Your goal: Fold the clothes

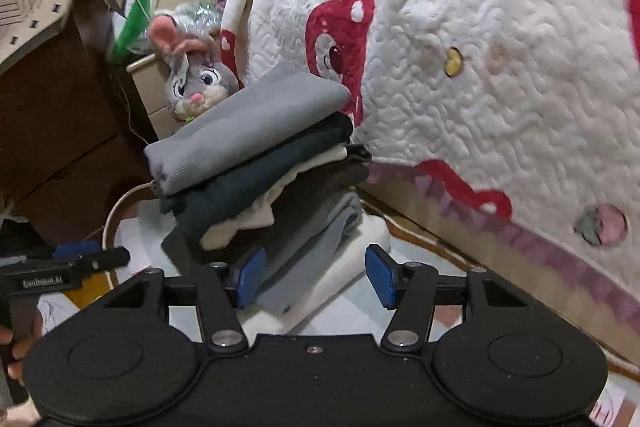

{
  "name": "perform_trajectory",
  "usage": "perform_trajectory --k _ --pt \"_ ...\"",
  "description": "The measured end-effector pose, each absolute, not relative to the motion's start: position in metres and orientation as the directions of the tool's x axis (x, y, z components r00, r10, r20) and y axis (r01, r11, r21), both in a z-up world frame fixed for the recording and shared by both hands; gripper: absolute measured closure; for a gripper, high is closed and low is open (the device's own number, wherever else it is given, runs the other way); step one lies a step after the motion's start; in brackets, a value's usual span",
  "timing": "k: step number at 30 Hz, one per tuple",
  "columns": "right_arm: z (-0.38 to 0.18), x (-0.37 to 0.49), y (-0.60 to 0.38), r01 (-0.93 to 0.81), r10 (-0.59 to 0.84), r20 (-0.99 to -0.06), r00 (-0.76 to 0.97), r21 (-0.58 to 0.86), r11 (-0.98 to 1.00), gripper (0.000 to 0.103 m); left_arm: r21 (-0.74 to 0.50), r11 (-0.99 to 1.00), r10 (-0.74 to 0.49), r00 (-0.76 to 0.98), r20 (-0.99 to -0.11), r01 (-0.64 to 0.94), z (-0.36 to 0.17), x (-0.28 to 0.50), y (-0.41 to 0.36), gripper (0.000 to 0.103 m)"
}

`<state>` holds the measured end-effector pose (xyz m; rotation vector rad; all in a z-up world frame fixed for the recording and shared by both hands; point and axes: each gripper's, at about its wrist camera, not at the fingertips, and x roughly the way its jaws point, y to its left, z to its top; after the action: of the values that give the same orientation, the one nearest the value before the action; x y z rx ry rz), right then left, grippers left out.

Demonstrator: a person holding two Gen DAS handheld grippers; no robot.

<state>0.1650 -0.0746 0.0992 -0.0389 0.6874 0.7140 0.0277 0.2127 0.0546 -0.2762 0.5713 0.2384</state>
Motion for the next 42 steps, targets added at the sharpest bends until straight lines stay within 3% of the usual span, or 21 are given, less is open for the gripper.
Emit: perform_trajectory --k 2,9,13,20,32,42 --pt "0.091 0.148 -0.090 -0.610 0.594 -0.575 0.563 0.195 0.768 0.042 -0.166 0.933 0.170 0.798 -0.578 -0.319 0.049 0.017 0.182 0.005" --pt "0.060 0.089 -0.129 -0.546 0.531 -0.551 0.644 0.156 0.823 0.042 -0.079 0.899 0.301 0.739 -0.603 -0.430 0.013 -0.018 0.088 0.001" --pt "0.041 0.050 -0.145 -0.481 0.481 -0.548 0.684 0.157 0.863 0.041 0.059 0.894 0.392 0.711 -0.584 -0.444 -0.016 -0.034 0.046 0.000" --pt "0.012 0.009 -0.165 -0.448 0.451 -0.545 0.707 0.148 0.881 0.041 0.069 0.939 0.300 0.699 -0.649 -0.338 -0.038 -0.045 0.013 0.000" --pt "0.005 -0.007 -0.184 -0.494 0.511 -0.537 0.671 0.191 0.848 0.035 0.151 0.928 0.351 0.670 -0.654 -0.339 -0.041 -0.044 -0.006 0.000" --pt "0.010 -0.014 -0.179 -0.500 0.512 -0.516 0.687 0.175 0.848 0.034 0.146 0.944 0.313 0.656 -0.687 -0.297 -0.035 -0.051 -0.009 0.000"
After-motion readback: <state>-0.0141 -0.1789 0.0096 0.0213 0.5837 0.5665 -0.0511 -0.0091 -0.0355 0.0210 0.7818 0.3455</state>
